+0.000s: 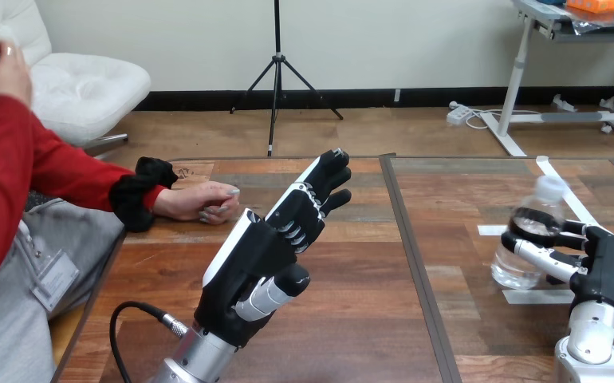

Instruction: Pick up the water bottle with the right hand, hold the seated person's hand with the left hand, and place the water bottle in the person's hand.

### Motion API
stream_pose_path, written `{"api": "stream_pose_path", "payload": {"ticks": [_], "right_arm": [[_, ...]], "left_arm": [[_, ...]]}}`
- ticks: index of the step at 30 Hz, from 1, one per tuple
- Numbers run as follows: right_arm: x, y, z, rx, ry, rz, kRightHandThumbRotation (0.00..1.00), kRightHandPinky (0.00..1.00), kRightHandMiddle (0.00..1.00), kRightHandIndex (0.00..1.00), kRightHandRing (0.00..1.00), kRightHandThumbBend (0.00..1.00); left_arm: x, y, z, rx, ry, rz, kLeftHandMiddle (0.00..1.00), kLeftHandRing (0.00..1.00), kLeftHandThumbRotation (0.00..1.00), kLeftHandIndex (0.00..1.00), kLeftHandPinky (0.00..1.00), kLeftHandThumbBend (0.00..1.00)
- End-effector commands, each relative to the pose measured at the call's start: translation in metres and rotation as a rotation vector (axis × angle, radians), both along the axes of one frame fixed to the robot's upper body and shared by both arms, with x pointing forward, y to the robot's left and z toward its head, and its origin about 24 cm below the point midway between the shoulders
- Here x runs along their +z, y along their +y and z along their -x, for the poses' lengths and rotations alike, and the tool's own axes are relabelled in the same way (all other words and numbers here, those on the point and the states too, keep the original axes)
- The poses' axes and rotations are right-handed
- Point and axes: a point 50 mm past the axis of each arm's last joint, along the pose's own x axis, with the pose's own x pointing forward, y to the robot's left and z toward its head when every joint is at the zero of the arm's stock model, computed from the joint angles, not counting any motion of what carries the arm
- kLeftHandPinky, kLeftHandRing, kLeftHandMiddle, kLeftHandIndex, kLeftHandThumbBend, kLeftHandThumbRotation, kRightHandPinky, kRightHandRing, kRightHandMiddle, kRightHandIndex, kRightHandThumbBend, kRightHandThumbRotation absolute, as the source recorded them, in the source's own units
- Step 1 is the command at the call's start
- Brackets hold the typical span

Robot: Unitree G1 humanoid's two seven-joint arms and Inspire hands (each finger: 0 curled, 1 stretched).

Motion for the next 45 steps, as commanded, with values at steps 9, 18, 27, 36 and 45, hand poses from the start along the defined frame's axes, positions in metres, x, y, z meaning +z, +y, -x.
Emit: {"api": "stream_pose_path", "payload": {"ticks": [9, 18, 27, 36, 45], "right_arm": [[0.024, 0.011, -0.021, 0.005, -0.141, -0.027, 0.00, 0.32, 0.56, 0.53, 0.42, 0.87], [0.023, 0.013, -0.020, 0.002, -0.174, -0.065, 0.00, 0.31, 0.55, 0.53, 0.40, 0.85], [0.024, 0.017, -0.019, 0.006, -0.206, -0.059, 0.00, 0.34, 0.55, 0.52, 0.43, 0.85], [0.026, 0.025, -0.020, 0.036, -0.257, -0.073, 0.00, 0.33, 0.54, 0.51, 0.41, 0.86], [0.030, 0.033, -0.020, 0.092, -0.307, -0.050, 0.00, 0.32, 0.55, 0.52, 0.40, 0.84]], "left_arm": [[0.011, 0.001, -0.006, 0.008, -0.054, 0.017, 0.98, 0.98, 0.80, 0.95, 0.93, 1.00], [0.012, -0.001, -0.007, 0.000, -0.053, 0.018, 0.98, 0.98, 0.80, 0.95, 0.93, 1.00], [0.011, -0.002, -0.007, 0.000, -0.051, 0.018, 0.98, 0.98, 0.80, 0.95, 0.93, 1.00], [0.011, -0.003, -0.007, 0.004, -0.051, 0.009, 0.98, 0.98, 0.80, 0.95, 0.93, 1.00], [0.010, -0.003, -0.007, 0.008, -0.041, 0.003, 0.98, 0.97, 0.80, 0.95, 0.92, 1.00]]}}
